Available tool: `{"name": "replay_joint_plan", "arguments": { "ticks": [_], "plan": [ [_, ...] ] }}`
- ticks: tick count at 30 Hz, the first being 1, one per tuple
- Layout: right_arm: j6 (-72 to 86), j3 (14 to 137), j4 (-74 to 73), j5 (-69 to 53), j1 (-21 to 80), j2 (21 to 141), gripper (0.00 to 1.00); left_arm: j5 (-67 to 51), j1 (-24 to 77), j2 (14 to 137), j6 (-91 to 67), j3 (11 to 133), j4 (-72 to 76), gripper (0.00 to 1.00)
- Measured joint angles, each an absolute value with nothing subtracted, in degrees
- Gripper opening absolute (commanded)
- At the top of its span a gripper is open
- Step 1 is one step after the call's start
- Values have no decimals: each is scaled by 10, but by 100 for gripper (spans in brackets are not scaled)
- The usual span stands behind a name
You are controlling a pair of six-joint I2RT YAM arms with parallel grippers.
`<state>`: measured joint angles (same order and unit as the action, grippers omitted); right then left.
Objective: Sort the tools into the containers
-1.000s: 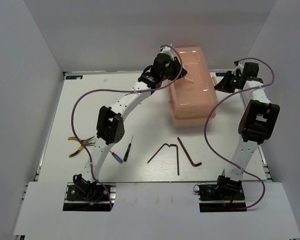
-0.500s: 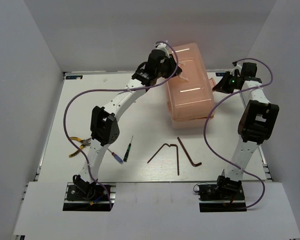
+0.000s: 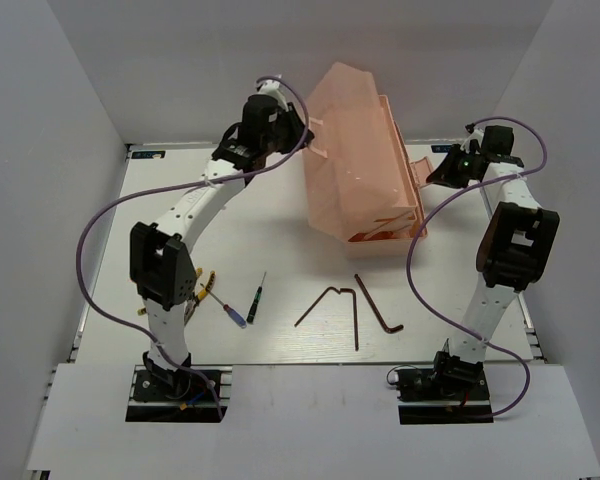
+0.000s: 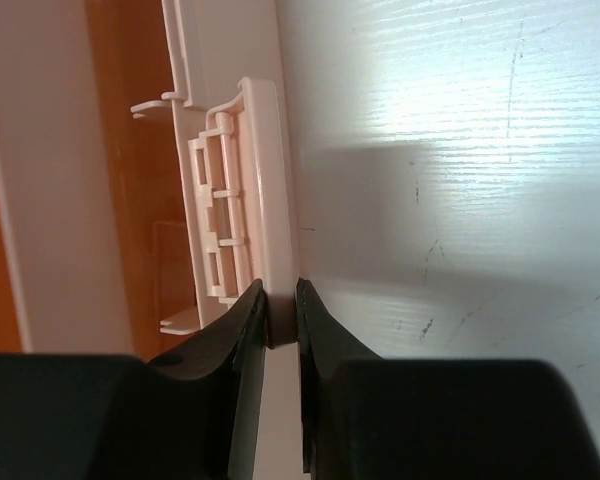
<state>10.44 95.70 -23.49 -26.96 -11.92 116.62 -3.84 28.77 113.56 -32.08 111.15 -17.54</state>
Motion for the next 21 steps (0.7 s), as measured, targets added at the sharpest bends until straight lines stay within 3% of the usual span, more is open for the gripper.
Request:
{"name": "replay_joint_plan", "arguments": {
  "ticks": [11, 19, 21],
  "plan": [
    [91, 931, -221, -248, -125, 1146, 0, -17, 203, 1053, -287, 914, -170, 0],
    [84, 914, -207, -244, -125, 1136, 0, -44, 183, 1045, -289, 884, -157, 0],
    [84, 909, -206, -244, -125, 1132, 0, -48, 177, 1045, -289, 884, -165, 18]
  ]
}}
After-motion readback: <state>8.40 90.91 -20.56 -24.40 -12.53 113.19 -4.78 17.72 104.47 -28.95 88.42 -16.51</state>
